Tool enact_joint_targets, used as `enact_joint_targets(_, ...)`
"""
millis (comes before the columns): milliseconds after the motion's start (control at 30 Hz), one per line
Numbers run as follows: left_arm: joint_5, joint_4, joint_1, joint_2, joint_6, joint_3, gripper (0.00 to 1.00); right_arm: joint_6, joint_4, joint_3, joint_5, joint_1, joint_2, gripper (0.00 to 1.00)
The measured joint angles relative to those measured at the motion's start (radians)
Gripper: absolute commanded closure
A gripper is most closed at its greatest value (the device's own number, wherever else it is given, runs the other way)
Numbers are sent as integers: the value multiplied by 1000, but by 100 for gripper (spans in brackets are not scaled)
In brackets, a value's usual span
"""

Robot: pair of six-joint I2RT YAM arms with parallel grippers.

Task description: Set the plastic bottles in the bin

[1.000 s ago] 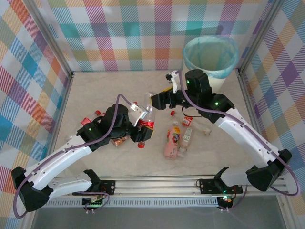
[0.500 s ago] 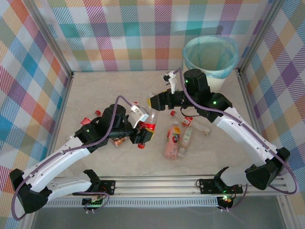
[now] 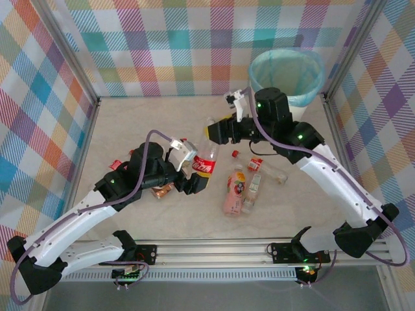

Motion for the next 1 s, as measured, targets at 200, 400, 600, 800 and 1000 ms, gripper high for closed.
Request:
enact_joint_targets(200, -42, 96, 0, 58, 0, 74, 3, -141, -29, 174, 255, -7, 5, 50)
enact_joint_targets(400, -87, 185, 0, 280, -50, 340, 7, -317, 39, 318, 472, -63, 58, 50)
enact_joint_targets(600, -87, 248, 0, 536, -143, 575, 9, -437, 123, 425, 603, -178, 167, 53)
enact_joint_targets(800, -83, 255, 0, 776, -235, 807, 10, -507, 200, 480, 711, -285, 257, 52)
enact_joint_targets(1000, -69, 235, 16, 969, -325, 1034, 11, -558, 220, 587, 790, -351, 374, 51)
